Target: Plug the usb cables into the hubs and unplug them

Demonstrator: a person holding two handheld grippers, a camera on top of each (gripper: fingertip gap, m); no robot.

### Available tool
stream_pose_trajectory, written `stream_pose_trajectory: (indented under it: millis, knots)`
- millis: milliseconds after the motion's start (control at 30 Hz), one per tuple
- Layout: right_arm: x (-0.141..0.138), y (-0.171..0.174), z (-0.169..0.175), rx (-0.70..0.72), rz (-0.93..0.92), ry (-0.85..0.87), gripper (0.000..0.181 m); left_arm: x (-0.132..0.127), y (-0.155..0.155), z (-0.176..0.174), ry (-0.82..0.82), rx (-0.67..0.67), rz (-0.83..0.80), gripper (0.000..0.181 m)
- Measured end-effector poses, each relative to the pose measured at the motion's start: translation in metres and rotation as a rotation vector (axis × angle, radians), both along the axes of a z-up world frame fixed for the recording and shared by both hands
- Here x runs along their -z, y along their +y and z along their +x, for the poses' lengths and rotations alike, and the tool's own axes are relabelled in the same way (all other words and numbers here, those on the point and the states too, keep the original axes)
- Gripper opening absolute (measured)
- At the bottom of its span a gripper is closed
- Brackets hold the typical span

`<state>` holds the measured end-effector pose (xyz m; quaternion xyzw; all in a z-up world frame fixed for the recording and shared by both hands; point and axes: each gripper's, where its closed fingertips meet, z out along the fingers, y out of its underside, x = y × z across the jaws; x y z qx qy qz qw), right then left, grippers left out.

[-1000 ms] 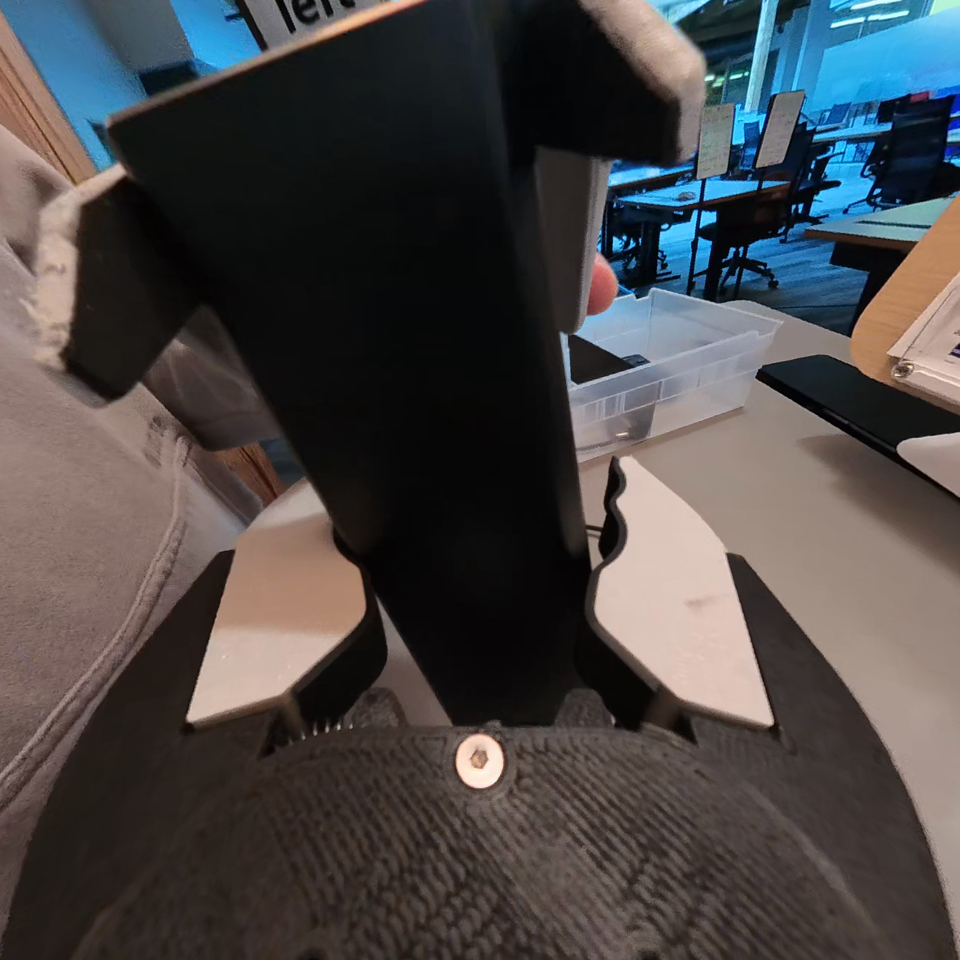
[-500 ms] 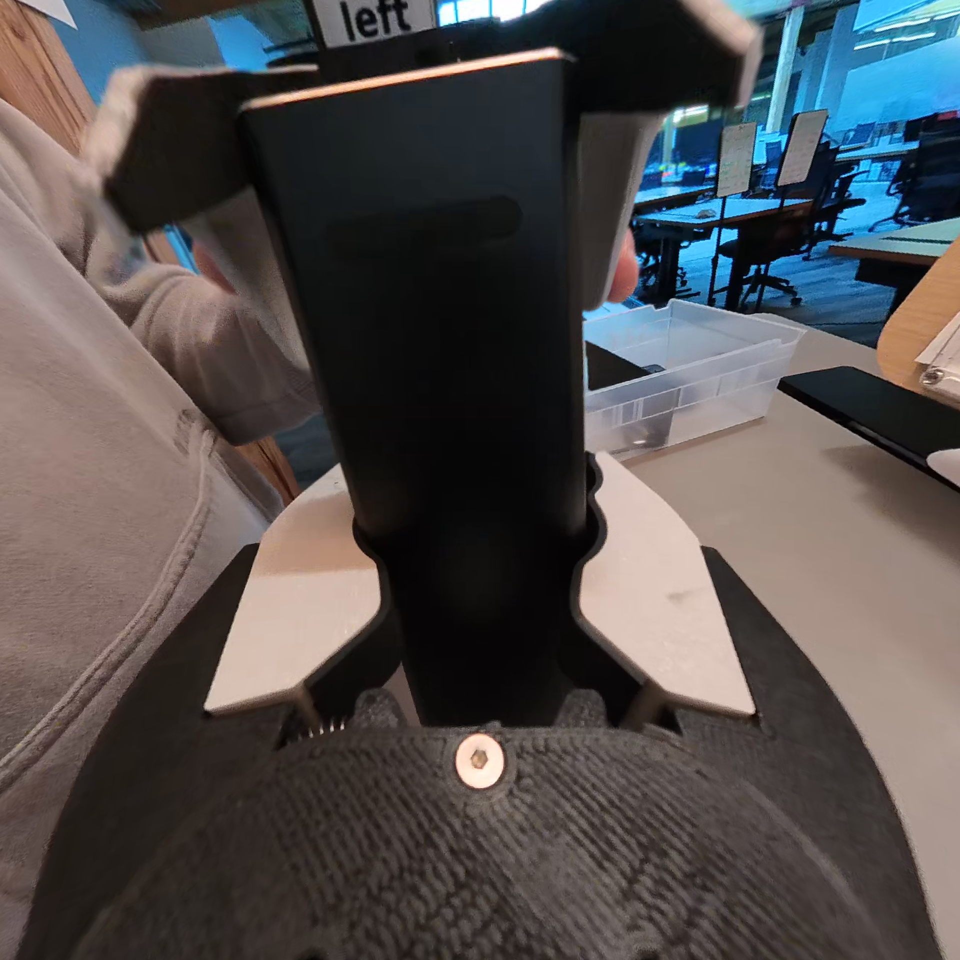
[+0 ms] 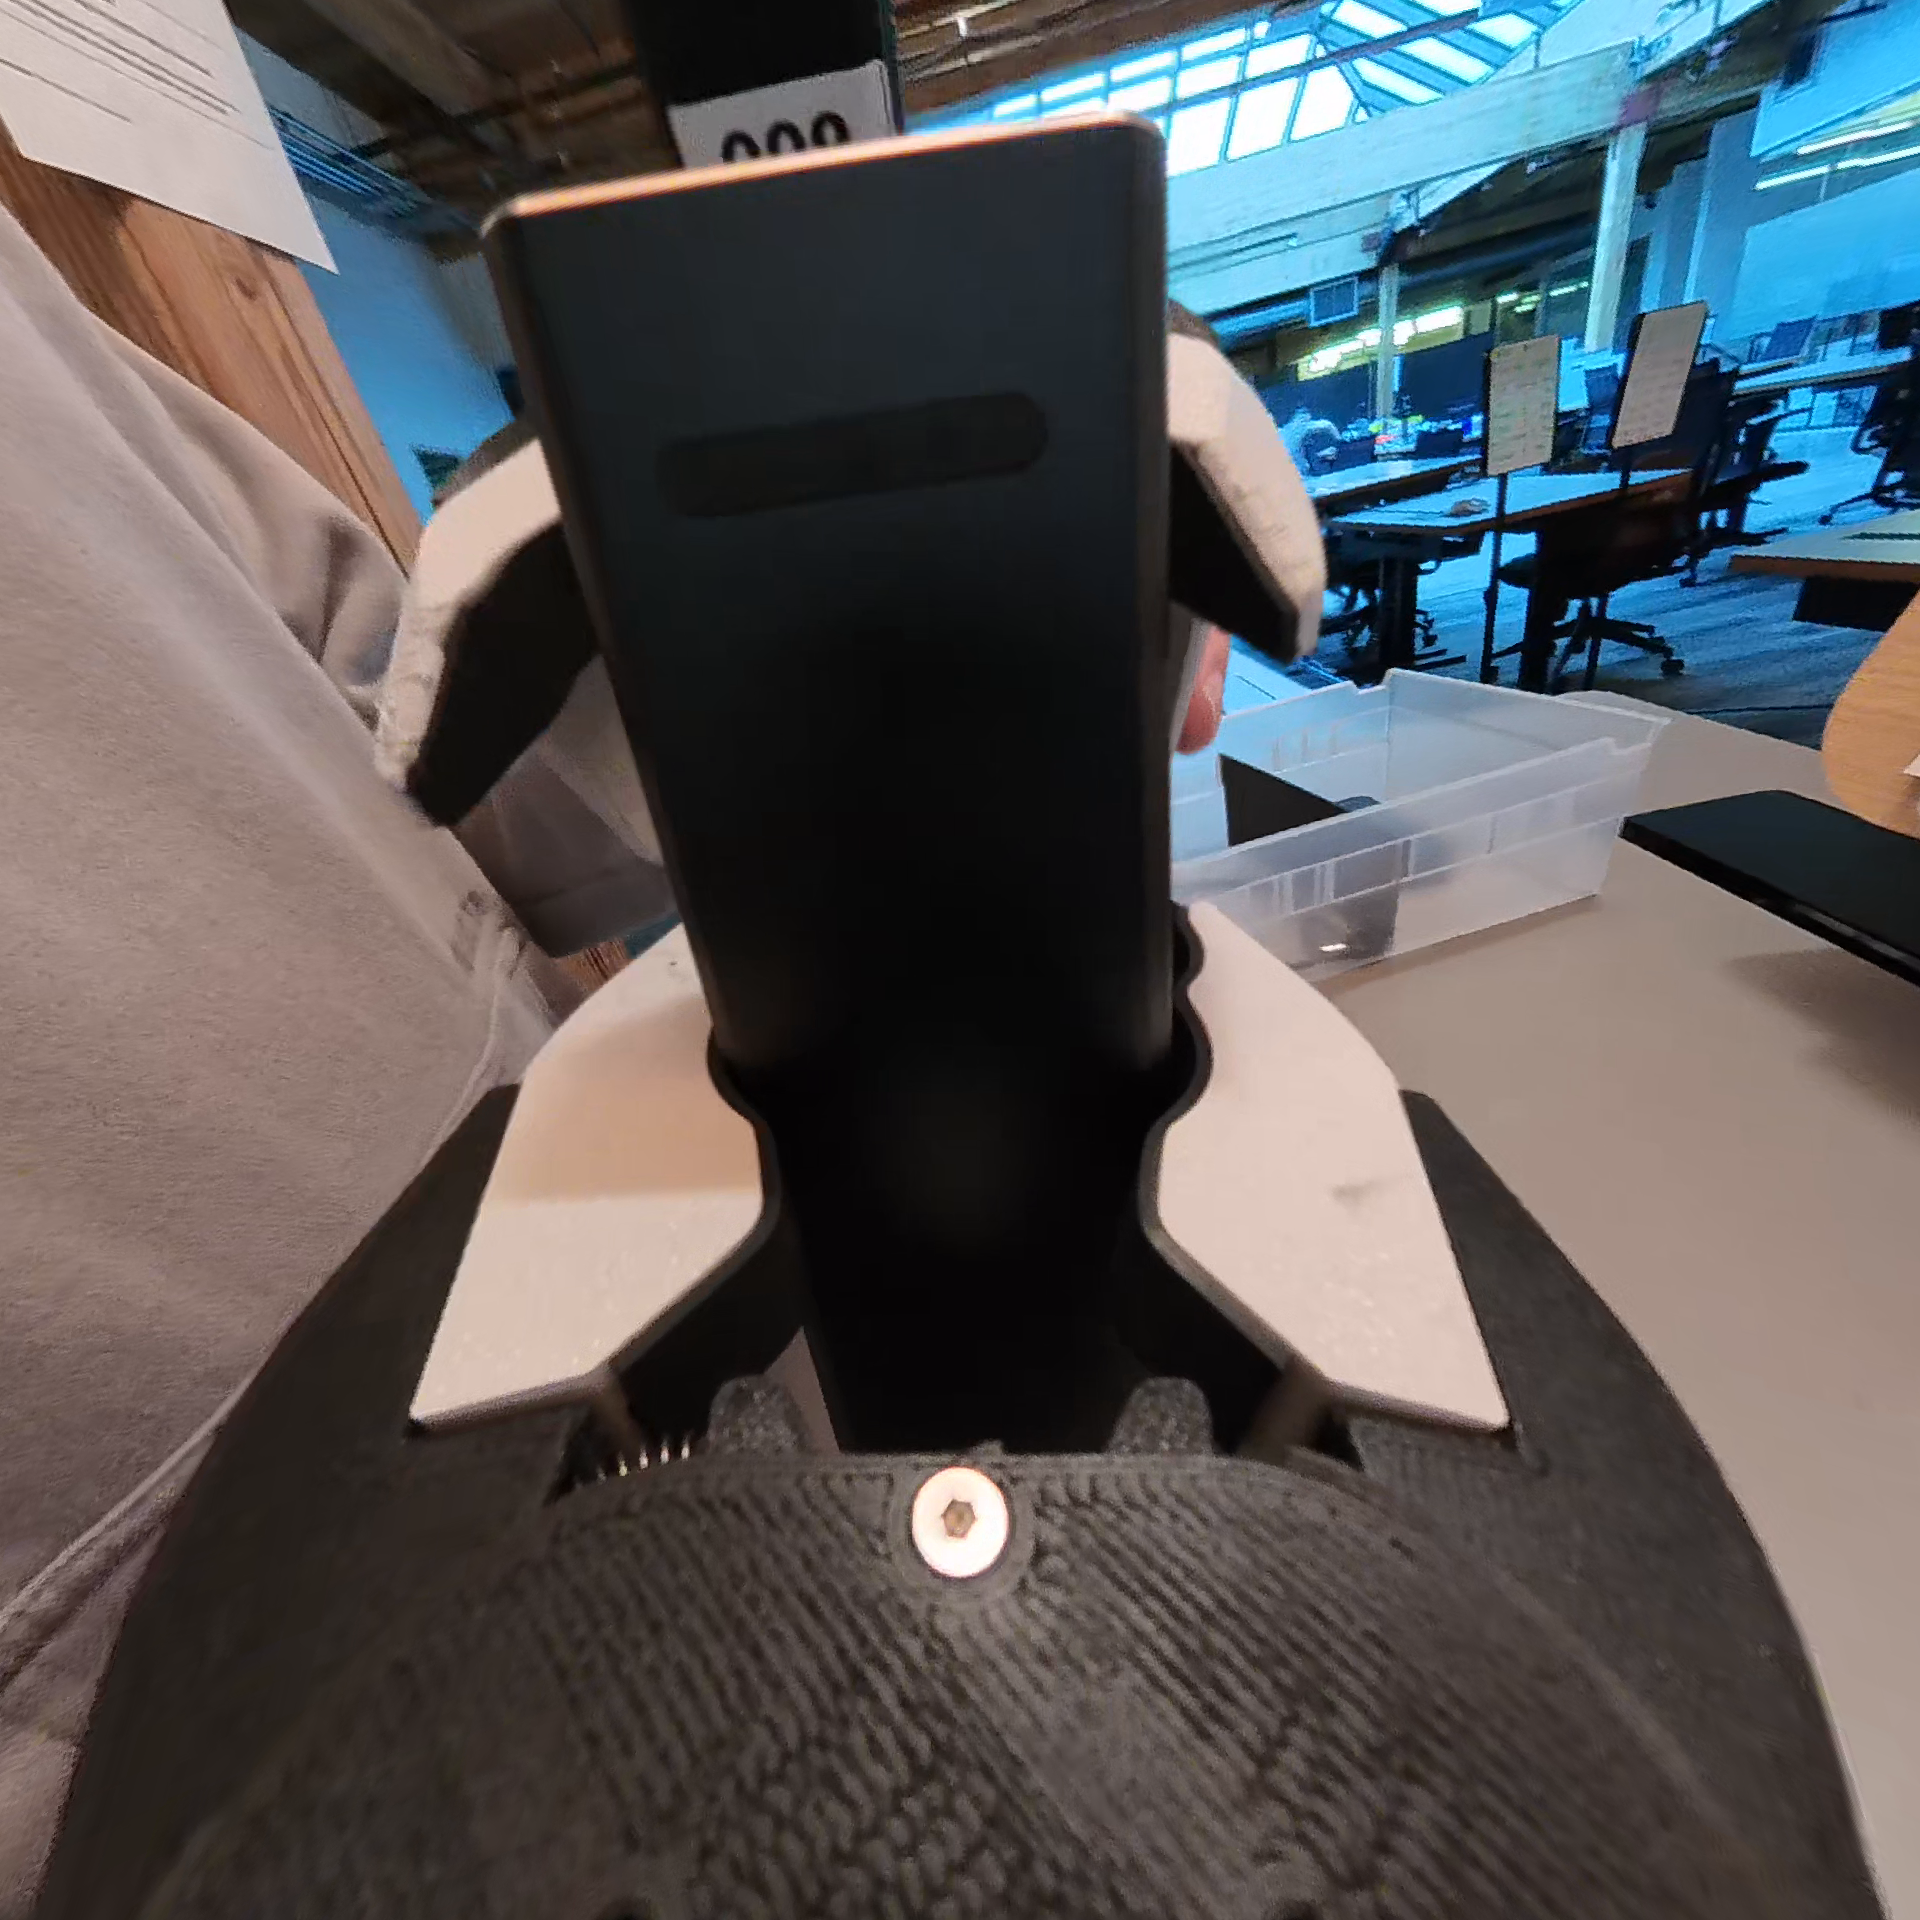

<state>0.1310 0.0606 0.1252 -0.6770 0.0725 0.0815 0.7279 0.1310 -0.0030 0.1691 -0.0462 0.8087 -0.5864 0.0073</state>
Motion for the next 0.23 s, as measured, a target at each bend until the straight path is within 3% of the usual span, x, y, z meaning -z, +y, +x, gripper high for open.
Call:
stream_pose_trajectory:
  millis: [133, 233]
  knots:
    - [0.007, -0.023, 0.012, 0.071, -0.026, 0.013, 0.077, 0.0, 0.035, 0.034, 0.014, -0.172, -0.03, 0.075]
    - [0.008, -0.045, 0.016, 0.125, -0.031, 0.016, 0.076, 0.063, 0.102, 0.087, 0.03, -0.458, 0.247, 0.064]
